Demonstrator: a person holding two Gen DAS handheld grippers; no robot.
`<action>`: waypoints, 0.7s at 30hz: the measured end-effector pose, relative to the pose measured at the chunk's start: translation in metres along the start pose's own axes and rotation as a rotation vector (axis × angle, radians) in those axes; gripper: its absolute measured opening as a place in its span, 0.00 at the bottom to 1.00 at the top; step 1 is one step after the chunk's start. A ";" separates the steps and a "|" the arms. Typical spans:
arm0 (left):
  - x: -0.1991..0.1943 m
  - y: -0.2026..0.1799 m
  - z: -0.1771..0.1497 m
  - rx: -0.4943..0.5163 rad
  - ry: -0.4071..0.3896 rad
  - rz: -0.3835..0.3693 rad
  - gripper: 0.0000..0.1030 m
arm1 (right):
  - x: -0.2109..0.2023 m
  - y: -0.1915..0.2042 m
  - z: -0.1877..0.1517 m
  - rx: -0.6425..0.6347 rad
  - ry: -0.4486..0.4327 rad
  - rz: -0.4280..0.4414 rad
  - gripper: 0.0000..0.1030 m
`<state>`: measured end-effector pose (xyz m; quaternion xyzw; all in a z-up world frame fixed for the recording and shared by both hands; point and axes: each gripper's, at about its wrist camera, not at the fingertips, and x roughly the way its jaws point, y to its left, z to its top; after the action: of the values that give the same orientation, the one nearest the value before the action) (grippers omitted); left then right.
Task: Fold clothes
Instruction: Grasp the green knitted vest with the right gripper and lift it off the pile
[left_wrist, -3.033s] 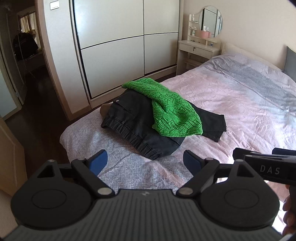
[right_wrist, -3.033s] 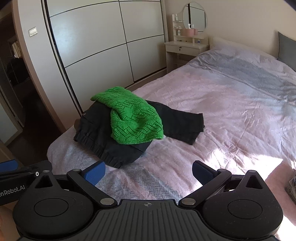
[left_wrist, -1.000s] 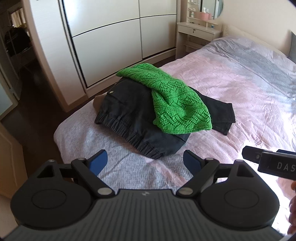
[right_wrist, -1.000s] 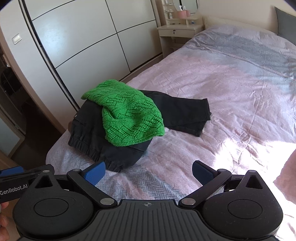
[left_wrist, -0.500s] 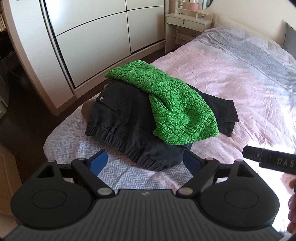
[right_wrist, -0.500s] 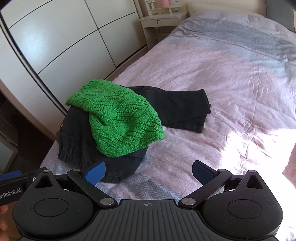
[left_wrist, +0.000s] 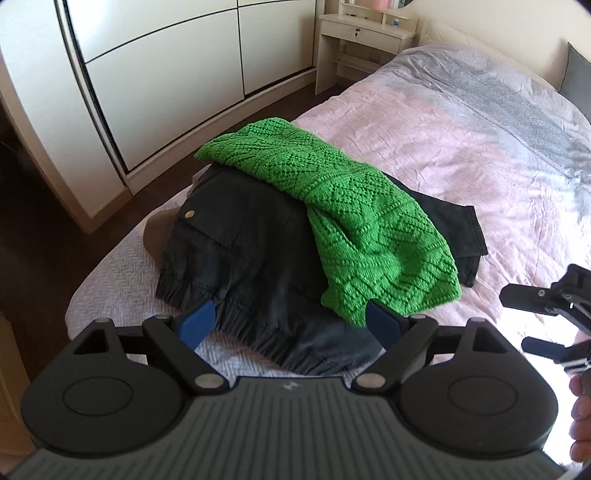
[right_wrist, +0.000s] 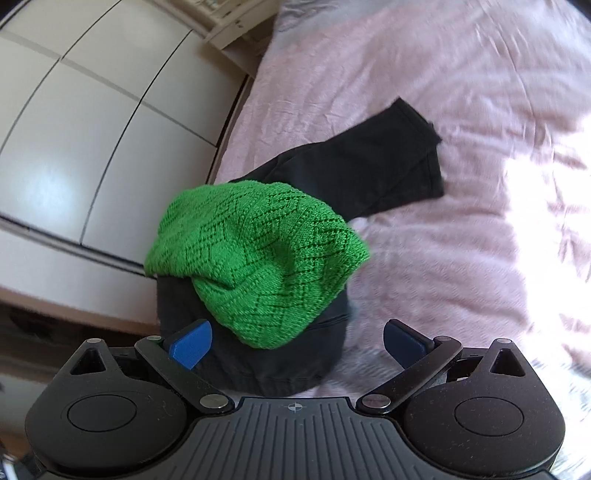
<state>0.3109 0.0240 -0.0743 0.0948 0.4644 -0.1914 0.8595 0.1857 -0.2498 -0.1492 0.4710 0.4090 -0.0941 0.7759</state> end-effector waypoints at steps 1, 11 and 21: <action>0.006 0.003 0.004 0.002 0.003 -0.005 0.84 | 0.004 -0.004 0.003 0.035 -0.002 0.012 0.99; 0.060 0.009 0.041 0.022 0.050 -0.040 0.84 | 0.066 -0.059 0.027 0.369 -0.014 0.071 0.81; 0.094 0.018 0.067 0.014 0.069 -0.025 0.84 | 0.121 -0.089 0.039 0.472 -0.021 0.099 0.33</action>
<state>0.4165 -0.0048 -0.1164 0.1014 0.4935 -0.2018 0.8399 0.2386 -0.3002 -0.2862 0.6578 0.3440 -0.1537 0.6522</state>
